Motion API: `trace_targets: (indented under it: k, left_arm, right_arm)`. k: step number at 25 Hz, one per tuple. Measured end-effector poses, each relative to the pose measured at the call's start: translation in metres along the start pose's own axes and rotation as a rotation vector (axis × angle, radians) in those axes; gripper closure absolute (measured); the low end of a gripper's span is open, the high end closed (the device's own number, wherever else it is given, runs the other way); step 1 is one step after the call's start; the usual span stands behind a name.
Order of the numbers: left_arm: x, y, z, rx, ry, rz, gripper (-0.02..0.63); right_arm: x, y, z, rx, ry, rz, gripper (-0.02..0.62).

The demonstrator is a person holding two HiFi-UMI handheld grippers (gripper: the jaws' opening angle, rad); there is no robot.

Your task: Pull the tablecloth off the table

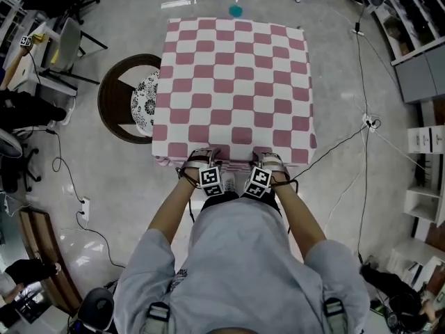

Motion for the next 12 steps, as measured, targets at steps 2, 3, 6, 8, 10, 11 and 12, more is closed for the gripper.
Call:
trace_targets:
  k: [2, 3, 6, 8, 10, 11, 12]
  left_arm:
    - [0.001, -0.001, 0.004, 0.002, 0.014, 0.014, 0.404]
    - [0.002, 0.000, 0.006, 0.004, 0.020, 0.015, 0.405]
    - [0.006, -0.002, 0.011, 0.007, 0.041, 0.008, 0.405]
    - [0.007, -0.002, 0.012, -0.003, 0.049, 0.006, 0.405]
    - [0.006, 0.000, 0.013, -0.010, 0.051, 0.008, 0.405]
    - [0.007, 0.000, 0.013, -0.014, 0.050, 0.010, 0.407]
    - [0.007, 0.000, 0.013, -0.018, 0.050, 0.014, 0.409]
  right_arm:
    - [0.002, -0.001, 0.002, 0.017, 0.008, 0.007, 0.407]
    - [0.002, -0.003, 0.003, 0.028, 0.006, 0.008, 0.407]
    - [0.004, 0.000, 0.004, 0.043, -0.011, 0.000, 0.407]
    - [0.004, 0.002, 0.003, 0.055, -0.016, -0.006, 0.407]
    - [0.004, 0.001, 0.004, 0.072, -0.011, -0.014, 0.407]
    - [0.004, 0.001, 0.005, 0.078, -0.008, -0.016, 0.407]
    - [0.004, 0.001, 0.006, 0.082, -0.006, -0.017, 0.407]
Point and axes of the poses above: the fingertips, and each gripper's own axes: z forward along the fingers, y to its left, x out of its underside, the point moved 9 cm from there along -z, backward along the fingers, and after that the axes turned 15 degrees about z, right-handed, at the moved point
